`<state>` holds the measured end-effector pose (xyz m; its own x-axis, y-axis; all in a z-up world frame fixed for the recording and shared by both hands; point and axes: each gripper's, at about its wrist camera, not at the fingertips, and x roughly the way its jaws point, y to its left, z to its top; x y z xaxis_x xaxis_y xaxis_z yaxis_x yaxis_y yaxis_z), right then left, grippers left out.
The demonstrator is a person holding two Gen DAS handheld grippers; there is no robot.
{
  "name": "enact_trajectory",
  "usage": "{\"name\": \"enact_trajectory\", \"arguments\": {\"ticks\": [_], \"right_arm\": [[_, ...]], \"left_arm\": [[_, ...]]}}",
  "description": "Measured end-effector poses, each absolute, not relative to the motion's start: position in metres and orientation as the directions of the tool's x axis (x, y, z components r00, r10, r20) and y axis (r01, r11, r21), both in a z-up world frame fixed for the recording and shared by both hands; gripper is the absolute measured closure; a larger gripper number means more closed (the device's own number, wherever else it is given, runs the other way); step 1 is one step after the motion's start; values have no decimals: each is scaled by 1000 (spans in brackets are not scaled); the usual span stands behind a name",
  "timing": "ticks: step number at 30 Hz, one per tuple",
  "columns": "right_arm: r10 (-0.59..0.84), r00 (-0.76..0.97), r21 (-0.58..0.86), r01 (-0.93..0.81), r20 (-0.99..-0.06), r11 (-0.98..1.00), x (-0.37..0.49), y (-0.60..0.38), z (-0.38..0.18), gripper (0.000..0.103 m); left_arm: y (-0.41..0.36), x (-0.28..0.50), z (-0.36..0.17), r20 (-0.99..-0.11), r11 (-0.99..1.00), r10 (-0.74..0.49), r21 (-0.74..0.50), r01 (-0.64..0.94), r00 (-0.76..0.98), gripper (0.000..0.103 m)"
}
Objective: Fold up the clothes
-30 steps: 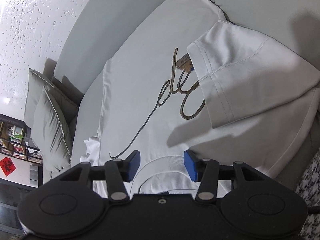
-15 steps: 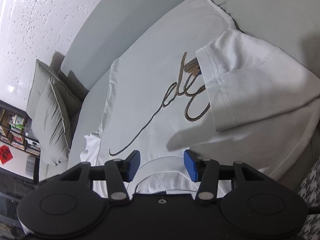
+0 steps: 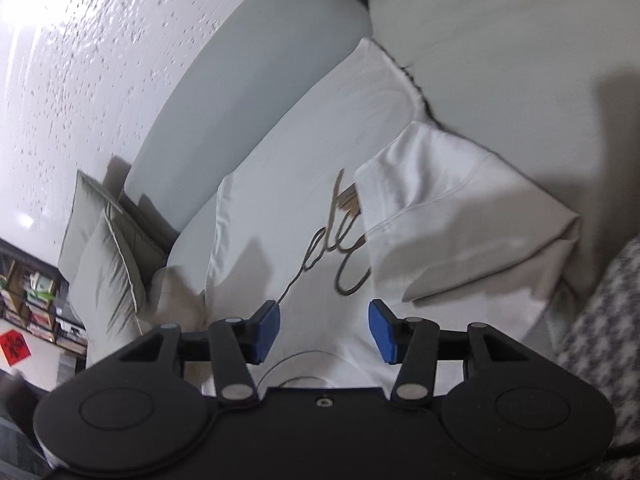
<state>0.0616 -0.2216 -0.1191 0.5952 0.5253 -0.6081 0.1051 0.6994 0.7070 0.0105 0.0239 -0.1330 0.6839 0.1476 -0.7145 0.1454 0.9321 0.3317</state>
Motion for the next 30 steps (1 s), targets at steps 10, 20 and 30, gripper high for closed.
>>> {"name": "enact_trajectory", "arguments": {"ticks": [10, 20, 30], "right_arm": [[488, 640, 696, 105, -594, 710, 62, -250, -106, 48], [181, 551, 255, 60, -815, 965, 109, -221, -128, 83], [147, 508, 269, 175, -848, 947, 88, -254, -118, 83]], "left_arm": [[162, -26, -67, -736, 969, 26, -147, -197, 677, 69], [160, 28, -113, -865, 993, 110, 79, -82, 489, 88], [153, -3, -88, -793, 954, 290, 281, -102, 536, 86]]}}
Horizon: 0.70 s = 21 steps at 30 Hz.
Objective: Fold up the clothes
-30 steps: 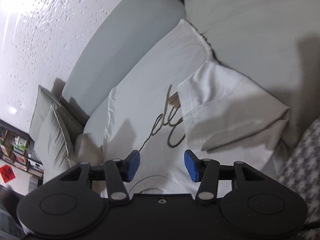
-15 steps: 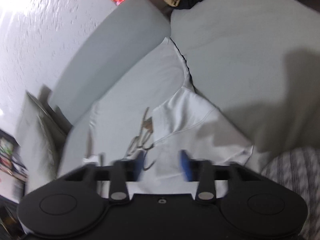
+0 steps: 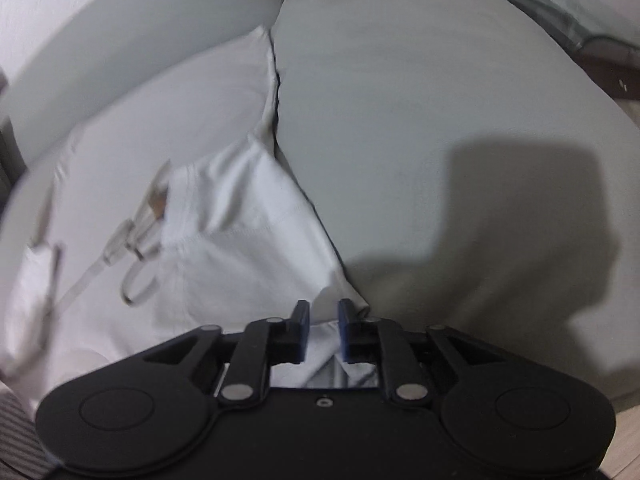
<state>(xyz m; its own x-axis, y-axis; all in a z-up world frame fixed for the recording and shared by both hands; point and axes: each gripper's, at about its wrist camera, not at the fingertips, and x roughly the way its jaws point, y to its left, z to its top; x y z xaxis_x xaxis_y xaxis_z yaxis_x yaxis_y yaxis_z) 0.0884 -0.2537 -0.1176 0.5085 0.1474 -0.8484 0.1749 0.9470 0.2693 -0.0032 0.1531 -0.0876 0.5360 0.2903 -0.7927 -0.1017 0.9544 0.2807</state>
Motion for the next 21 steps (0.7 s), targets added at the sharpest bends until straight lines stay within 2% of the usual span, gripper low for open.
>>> {"name": "enact_trajectory", "arguments": {"ticks": [4, 6, 8, 11, 14, 18, 21], "right_arm": [[254, 572, 378, 107, -780, 920, 99, -243, -103, 83], [296, 586, 411, 70, -754, 909, 110, -233, -99, 83], [318, 584, 420, 44, -747, 906, 128, -220, -99, 83], [301, 566, 398, 53, -768, 916, 154, -202, -110, 83], [231, 522, 314, 76, -821, 946, 170, -192, -132, 83], [228, 515, 294, 50, -826, 954, 152, -197, -135, 82], [252, 493, 306, 30, -833, 952, 117, -210, -128, 78]], "left_arm": [[136, 16, -70, -746, 988, 157, 118, -103, 647, 86], [118, 34, -70, -742, 994, 112, 96, -61, 661, 82], [106, 58, -82, -752, 993, 111, 107, -46, 650, 82], [108, 94, -112, -804, 994, 107, 74, -81, 585, 82], [122, 106, -138, -839, 990, 86, 13, -138, 537, 82], [123, 80, -131, -834, 993, 61, -4, -117, 548, 82], [115, 45, -126, -844, 997, 53, 12, -80, 534, 82]]}}
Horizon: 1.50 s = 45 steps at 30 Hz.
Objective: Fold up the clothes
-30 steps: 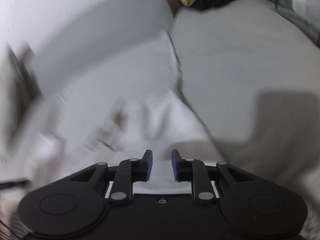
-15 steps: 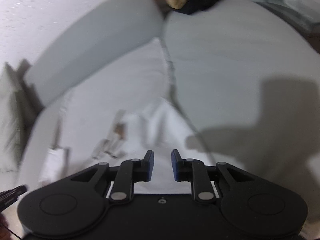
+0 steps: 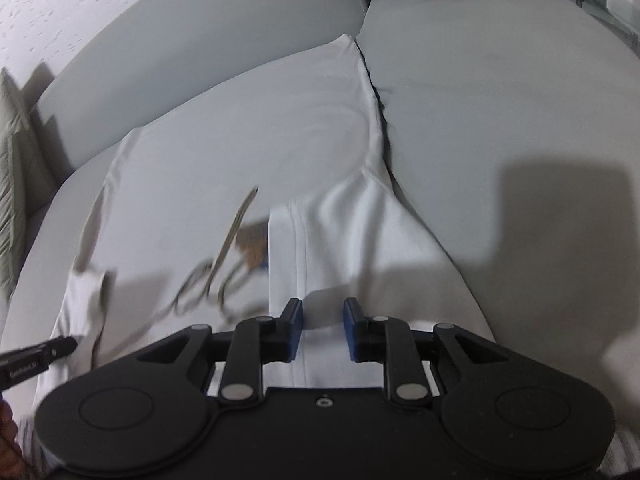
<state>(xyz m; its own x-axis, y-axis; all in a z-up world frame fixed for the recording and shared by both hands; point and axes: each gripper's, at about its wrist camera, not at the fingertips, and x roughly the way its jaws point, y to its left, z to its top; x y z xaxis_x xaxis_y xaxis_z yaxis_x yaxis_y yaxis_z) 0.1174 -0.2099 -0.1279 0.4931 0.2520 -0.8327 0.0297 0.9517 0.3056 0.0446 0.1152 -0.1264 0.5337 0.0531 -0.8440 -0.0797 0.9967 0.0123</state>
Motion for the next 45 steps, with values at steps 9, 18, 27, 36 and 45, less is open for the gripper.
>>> {"name": "enact_trajectory", "arguments": {"ticks": [9, 18, 27, 36, 45], "right_arm": [[331, 457, 381, 20, -826, 924, 44, -240, -103, 78], [374, 469, 369, -106, -800, 923, 69, -183, -112, 79], [382, 319, 335, -193, -868, 922, 3, -188, -111, 81], [403, 459, 332, -231, -792, 915, 27, -164, -103, 92], [445, 411, 426, -143, -796, 893, 19, -181, -77, 82]], "left_arm": [[93, -24, -96, -793, 999, 34, 18, -33, 608, 83], [30, -5, -120, -790, 994, -57, 10, 105, 610, 84], [27, -52, -117, -798, 978, -159, -46, 203, 582, 85], [-7, -28, -130, -789, 969, -127, 31, 246, 601, 85], [42, -39, -82, -741, 996, -47, 14, 86, 670, 74]]}}
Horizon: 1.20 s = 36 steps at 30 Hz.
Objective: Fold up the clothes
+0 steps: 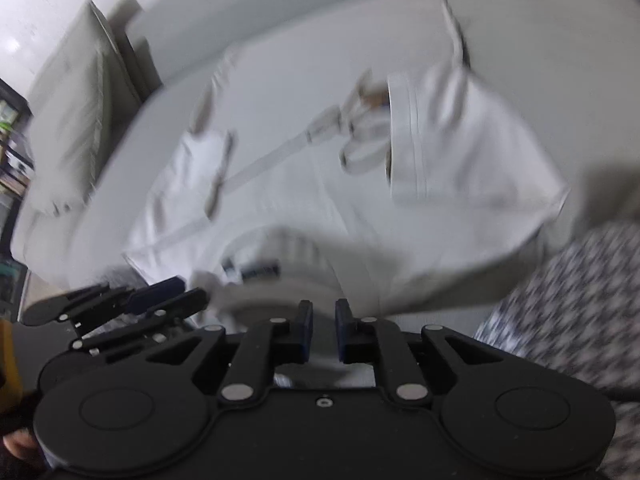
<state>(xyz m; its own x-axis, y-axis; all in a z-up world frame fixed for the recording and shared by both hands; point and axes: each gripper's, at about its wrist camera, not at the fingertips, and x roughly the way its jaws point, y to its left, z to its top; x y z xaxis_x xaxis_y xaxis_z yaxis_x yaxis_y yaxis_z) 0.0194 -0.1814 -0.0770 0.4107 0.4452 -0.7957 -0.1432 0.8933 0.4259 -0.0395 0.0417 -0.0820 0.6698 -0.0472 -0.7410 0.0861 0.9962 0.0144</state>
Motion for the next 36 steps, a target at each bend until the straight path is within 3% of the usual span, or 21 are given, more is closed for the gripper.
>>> {"name": "enact_trajectory", "arguments": {"ticks": [4, 11, 16, 20, 22, 24, 31, 33, 35, 36], "right_arm": [[483, 522, 483, -148, -703, 863, 33, -193, -27, 53], [515, 621, 560, -144, -590, 816, 86, -207, 35, 39], [477, 673, 546, -128, -566, 828, 155, -215, 38, 22], [408, 677, 537, -22, -612, 843, 234, -226, 2, 25], [376, 667, 519, 18, -643, 854, 269, -230, -24, 42], [344, 655, 498, 57, -673, 865, 302, -234, -50, 48], [249, 645, 461, 180, -723, 869, 384, -254, -132, 48], [245, 663, 473, 187, -707, 861, 401, -261, -143, 49], [240, 681, 485, 193, -692, 853, 418, -269, -154, 62], [240, 684, 484, 187, -689, 855, 426, -270, -157, 69]], "left_arm": [[72, -22, -37, -693, 999, 41, 8, -49, 720, 65], [120, 31, 14, -643, 987, 81, -53, -150, 761, 61], [143, 95, 10, -634, 989, 80, -49, -142, 769, 44], [162, 166, -29, -680, 988, 81, -42, -149, 729, 46], [176, 203, -55, -705, 986, 91, -33, -161, 703, 49], [191, 237, -81, -730, 982, 97, -40, -183, 676, 49], [235, 328, -147, -763, 926, 37, -216, -309, 645, 54], [241, 345, -154, -752, 922, 15, -244, -300, 659, 61], [242, 362, -158, -747, 926, -8, -257, -278, 664, 74], [242, 369, -160, -745, 929, -18, -260, -265, 667, 76]]}}
